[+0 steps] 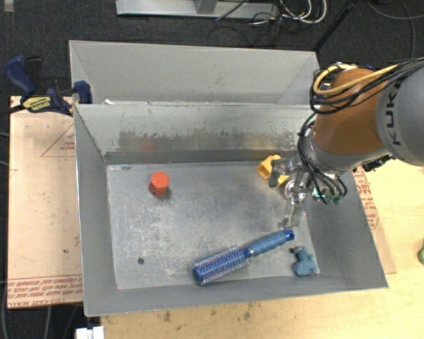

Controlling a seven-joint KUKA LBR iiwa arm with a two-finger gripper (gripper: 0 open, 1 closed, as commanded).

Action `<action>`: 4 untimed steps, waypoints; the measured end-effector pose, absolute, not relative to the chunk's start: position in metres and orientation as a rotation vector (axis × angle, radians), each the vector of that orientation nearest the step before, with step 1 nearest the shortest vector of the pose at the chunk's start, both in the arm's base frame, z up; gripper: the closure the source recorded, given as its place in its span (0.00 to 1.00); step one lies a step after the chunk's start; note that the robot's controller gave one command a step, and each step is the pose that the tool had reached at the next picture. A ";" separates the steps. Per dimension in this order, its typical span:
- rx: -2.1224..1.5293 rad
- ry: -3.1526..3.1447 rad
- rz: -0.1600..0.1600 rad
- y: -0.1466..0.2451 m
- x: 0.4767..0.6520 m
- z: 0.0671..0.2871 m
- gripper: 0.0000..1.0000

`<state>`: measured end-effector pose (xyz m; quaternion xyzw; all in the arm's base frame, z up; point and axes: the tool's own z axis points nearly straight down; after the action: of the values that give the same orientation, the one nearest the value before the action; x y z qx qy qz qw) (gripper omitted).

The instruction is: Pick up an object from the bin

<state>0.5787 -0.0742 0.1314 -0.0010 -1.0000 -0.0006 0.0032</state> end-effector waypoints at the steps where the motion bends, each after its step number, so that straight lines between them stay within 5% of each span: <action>1: 0.403 -3.111 -0.004 -0.078 0.514 0.068 0.00; 2: 0.409 -3.115 -0.001 -0.078 0.516 0.070 1.00; 3: 0.328 -3.134 0.002 -0.069 0.515 0.199 1.00; 4: 0.788 -3.051 0.004 -0.070 0.519 0.298 1.00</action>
Offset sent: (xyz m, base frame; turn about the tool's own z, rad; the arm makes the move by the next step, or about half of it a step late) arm -0.0629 -0.0044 -0.0614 -0.2628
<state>0.5189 -0.0698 0.2978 0.2501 -0.9682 0.0014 -0.0046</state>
